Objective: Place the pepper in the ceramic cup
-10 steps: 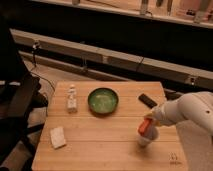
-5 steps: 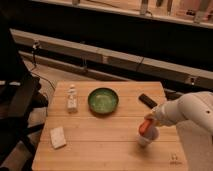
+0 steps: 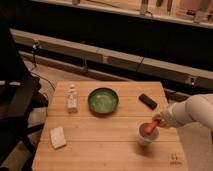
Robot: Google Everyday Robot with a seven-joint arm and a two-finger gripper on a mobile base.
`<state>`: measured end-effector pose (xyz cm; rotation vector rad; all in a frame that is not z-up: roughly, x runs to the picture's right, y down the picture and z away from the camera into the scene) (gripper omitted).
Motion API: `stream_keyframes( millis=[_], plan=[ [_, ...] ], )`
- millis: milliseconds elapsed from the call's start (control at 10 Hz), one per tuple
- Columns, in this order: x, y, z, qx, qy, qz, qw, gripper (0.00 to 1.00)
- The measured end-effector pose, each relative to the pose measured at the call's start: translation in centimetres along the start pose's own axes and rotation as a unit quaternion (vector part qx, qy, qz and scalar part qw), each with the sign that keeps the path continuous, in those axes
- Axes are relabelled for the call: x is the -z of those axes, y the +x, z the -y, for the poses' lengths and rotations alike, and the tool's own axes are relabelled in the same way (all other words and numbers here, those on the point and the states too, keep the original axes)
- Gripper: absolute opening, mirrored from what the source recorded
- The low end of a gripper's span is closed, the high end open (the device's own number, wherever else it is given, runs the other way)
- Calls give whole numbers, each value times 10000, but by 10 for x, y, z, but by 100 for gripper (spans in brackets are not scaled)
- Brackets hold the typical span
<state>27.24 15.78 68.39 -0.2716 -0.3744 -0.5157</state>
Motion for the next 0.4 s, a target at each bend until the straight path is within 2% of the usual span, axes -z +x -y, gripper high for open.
stream_keyframes(
  millis=[200,400],
  plan=[
    [2,2,0,-64,6,-139,9999,80],
    [4,-2,2,-5,63,-89,9999,80]
  ],
)
